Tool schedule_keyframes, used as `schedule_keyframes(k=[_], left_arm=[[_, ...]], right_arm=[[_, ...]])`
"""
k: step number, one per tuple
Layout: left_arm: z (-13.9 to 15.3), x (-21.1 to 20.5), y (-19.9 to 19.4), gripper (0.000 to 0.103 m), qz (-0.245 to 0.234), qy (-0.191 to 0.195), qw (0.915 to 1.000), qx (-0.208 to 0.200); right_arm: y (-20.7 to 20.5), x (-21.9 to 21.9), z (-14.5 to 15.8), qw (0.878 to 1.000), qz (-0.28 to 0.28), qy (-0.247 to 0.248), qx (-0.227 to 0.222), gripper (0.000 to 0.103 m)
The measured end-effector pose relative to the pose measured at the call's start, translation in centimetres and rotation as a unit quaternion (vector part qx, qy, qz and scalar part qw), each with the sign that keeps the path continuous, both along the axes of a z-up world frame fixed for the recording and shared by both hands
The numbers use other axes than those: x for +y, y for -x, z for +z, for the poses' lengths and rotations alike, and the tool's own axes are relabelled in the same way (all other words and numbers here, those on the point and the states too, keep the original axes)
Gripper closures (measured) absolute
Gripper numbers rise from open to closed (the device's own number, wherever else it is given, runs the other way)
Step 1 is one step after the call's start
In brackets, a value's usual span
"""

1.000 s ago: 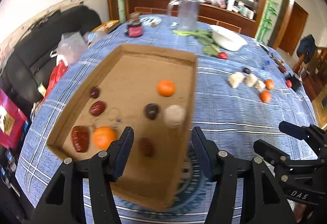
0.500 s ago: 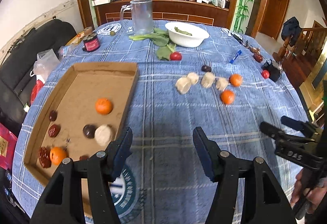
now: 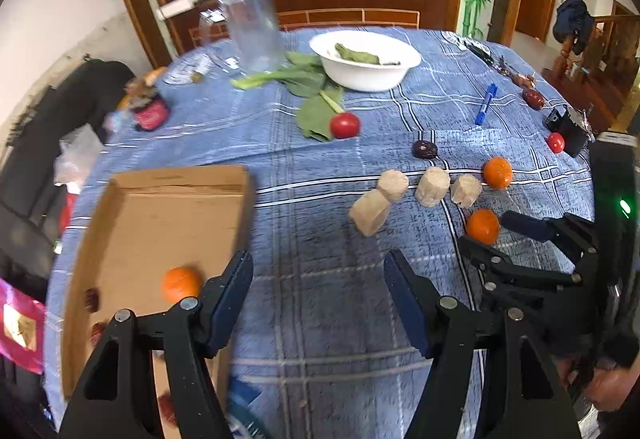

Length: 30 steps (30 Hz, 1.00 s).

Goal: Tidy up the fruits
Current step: 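Grasp a tangerine with the right tool while the left tool grasps a beige square cake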

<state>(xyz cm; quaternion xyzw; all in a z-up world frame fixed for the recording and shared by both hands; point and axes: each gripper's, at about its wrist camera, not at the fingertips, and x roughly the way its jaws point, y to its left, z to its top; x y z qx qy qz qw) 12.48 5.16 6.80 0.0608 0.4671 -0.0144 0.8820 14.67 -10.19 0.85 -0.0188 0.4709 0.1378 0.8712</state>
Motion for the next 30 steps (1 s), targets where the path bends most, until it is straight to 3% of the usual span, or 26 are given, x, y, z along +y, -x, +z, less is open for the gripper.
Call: schedule_keyframes(k=[1, 2, 12, 14, 17, 24, 30], left_arm=[[-0.6, -0.1, -0.7, 0.036, -0.004, 0.006, 0.9999, 0.009], [-1.1, -0.3, -1.2, 0.036, -0.006, 0.009, 0.9998, 0.015], [-5.4, -2.5, -5.5, 0.037, -0.028, 0.032, 0.9977, 0.052], [-5.7, -2.1, -5.8, 0.045, -0.019, 0.051, 0.9970, 0.054], [-5.6, -1.9, -5.7, 0.072, -0.020, 0.055, 0.9975, 0.041], [-4.7, -0.9, -3.7, 0.072, -0.025, 0.085, 0.9951, 0.045], [-3.6, -1.8, 1.7, 0.072, -0.072, 0.092, 0.9920, 0.047]], right_arm=[[0.0, 0.2, 0.0, 1.000, 0.010, 0.007, -0.001, 0.068], [0.1, 0.2, 0.1, 1.000, 0.015, 0.011, -0.005, 0.070], [1.7, -2.6, 0.4, 1.000, 0.011, -0.015, 0.002, 0.070], [2.1, -2.9, 0.5, 1.000, 0.007, -0.017, -0.001, 0.070], [2.7, -3.3, 0.6, 1.000, 0.001, -0.022, 0.000, 0.070], [4.7, -3.9, 1.0, 1.000, -0.020, -0.019, -0.002, 0.070], [7.5, -4.1, 1.9, 0.999, -0.037, -0.018, -0.006, 0.070]])
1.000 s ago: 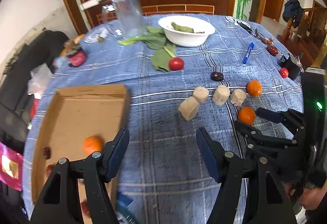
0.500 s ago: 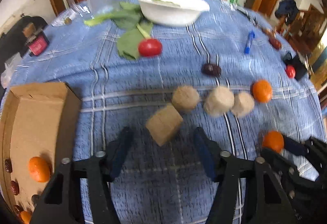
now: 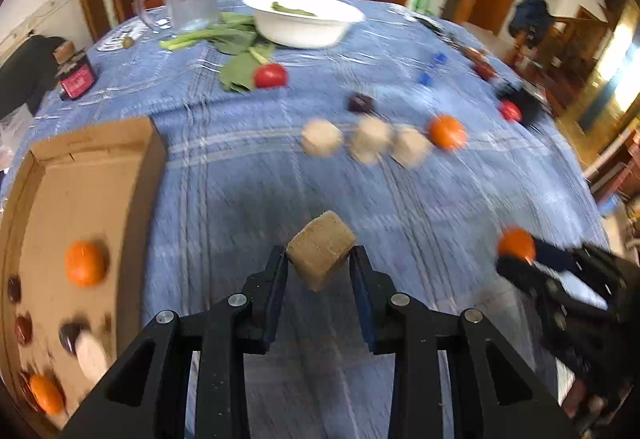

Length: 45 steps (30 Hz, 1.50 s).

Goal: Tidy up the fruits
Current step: 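Grasp a tangerine with the right tool while the left tool grasps a beige square cake, then carry the tangerine and square cake over the cardboard tray with both tools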

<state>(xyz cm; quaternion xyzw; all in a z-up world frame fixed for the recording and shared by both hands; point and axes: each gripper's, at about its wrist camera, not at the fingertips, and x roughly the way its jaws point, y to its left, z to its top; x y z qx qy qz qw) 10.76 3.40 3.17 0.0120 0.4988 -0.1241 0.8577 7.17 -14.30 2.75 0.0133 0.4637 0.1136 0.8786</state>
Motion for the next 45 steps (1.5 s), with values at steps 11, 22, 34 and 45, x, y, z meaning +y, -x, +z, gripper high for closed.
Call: schedule_keyframes(k=[11, 22, 34, 45], left_arm=[[0.2, 0.0, 8.2, 0.072, -0.025, 0.058, 0.9977, 0.025], [1.6, 0.8, 9.9, 0.072, -0.021, 0.056, 0.9982, 0.000], [3.5, 4.9, 10.2, 0.072, 0.010, 0.064, 0.9976, -0.024], [4.9, 12.5, 9.1, 0.072, 0.084, 0.061, 0.9935, -0.047]], right_arm=[[6.5, -0.4, 0.1, 0.999, -0.035, 0.003, 0.009, 0.070], [8.5, 0.9, 0.5, 0.999, -0.041, 0.007, 0.010, 0.070], [7.4, 4.5, 1.4, 1.000, -0.015, 0.001, 0.009, 0.070], [4.3, 10.6, 3.6, 0.999, 0.034, -0.010, -0.011, 0.070]])
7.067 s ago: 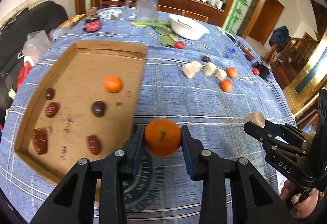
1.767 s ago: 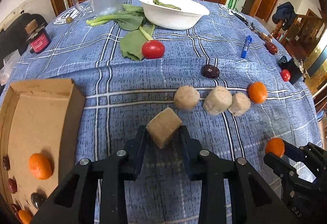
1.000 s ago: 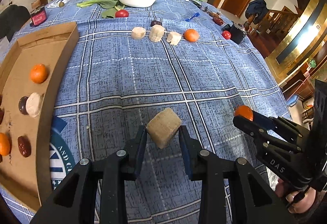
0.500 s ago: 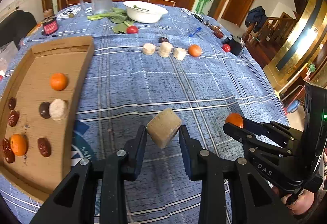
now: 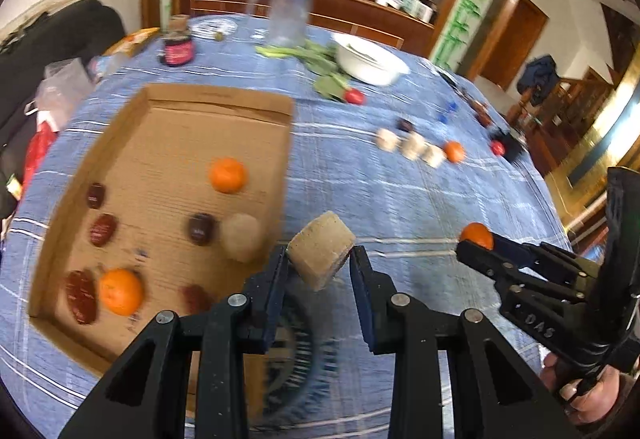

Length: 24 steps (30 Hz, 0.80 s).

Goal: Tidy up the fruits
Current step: 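Carry the tangerine and square cake over the cardboard tray with both tools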

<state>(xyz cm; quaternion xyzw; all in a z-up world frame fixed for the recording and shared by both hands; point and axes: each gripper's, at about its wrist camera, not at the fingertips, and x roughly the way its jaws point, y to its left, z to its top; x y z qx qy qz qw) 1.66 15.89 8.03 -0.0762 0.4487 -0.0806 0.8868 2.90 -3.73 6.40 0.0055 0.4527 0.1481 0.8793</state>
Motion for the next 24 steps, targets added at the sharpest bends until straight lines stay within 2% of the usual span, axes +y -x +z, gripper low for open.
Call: schedule_keyframes(k=[13, 18, 24], left_arm=[[-0.4, 10.1, -4.1, 0.072, 0.098, -0.039, 0.9944, 0.005], [-1.3, 12.3, -6.1, 0.072, 0.121, -0.056, 0.9909, 0.016], [-2.4, 13.8, -8.4, 0.072, 0.133, -0.055, 0.9892, 0.030]], right_arm=[[-6.6, 9.0, 1.3, 0.998, 0.059, -0.011, -0.014, 0.069], [-9.3, 12.6, 0.9, 0.997, 0.079, -0.015, -0.013, 0.069], [-12.5, 16.1, -0.6, 0.996, 0.090, -0.014, 0.001, 0.069]])
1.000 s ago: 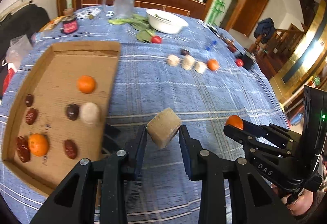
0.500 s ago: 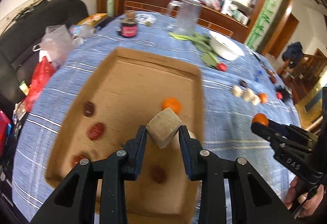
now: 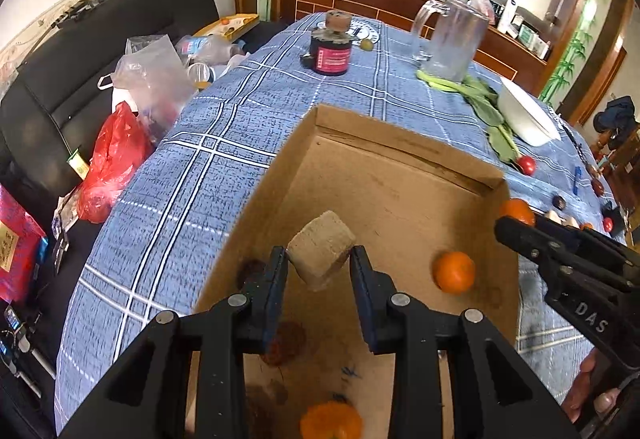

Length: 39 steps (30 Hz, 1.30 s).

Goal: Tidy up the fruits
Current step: 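Carry the tangerine and square cake over the cardboard tray with both tools, then open both tools to drop the tangerine and square cake into the tray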

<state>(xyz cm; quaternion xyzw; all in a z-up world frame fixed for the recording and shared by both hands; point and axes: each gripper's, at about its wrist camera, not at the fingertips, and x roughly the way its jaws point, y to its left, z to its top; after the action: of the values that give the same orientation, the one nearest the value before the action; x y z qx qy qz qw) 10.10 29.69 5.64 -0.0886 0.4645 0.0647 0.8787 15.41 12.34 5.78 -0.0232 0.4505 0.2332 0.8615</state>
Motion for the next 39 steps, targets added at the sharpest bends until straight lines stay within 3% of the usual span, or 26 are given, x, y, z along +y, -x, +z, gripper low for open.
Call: schedule_keyframes(k=[13, 25, 28, 30, 34, 36, 39], left_arm=[[-3.5, 1.0, -2.8, 0.072, -0.001, 0.008, 0.9988, 0.048], [-3.5, 0.9, -3.1, 0.071, -0.007, 0.001, 0.9989, 0.046], [-3.3, 1.0, -2.9, 0.068, -0.004, -0.002, 0.9990, 0.045], [-2.9, 1.0, -2.6, 0.059, 0.000, -0.009, 0.9991, 0.041], [-2.1, 0.5, -1.5, 0.052, 0.000, -0.039, 0.9989, 0.027], [-1.6, 0.1, -0.8, 0.044, 0.000, -0.051, 0.9986, 0.018], [-0.8, -0.7, 0.4, 0.042, -0.001, -0.057, 0.9984, 0.001]], right_arm=[[-3.4, 3.0, -3.6, 0.999, 0.012, 0.029, 0.032, 0.069], [-3.6, 3.5, -4.2, 0.998, 0.013, 0.051, 0.029, 0.064], [-3.3, 3.1, -3.8, 0.999, 0.009, 0.045, 0.028, 0.063], [-3.1, 2.7, -3.5, 0.999, 0.004, 0.043, 0.028, 0.063], [-1.9, 1.4, -2.3, 0.999, -0.006, 0.025, 0.030, 0.063], [-1.0, 0.7, -1.6, 0.999, -0.009, 0.015, 0.030, 0.063], [0.9, -0.7, -0.4, 1.000, -0.013, 0.006, 0.021, 0.062]])
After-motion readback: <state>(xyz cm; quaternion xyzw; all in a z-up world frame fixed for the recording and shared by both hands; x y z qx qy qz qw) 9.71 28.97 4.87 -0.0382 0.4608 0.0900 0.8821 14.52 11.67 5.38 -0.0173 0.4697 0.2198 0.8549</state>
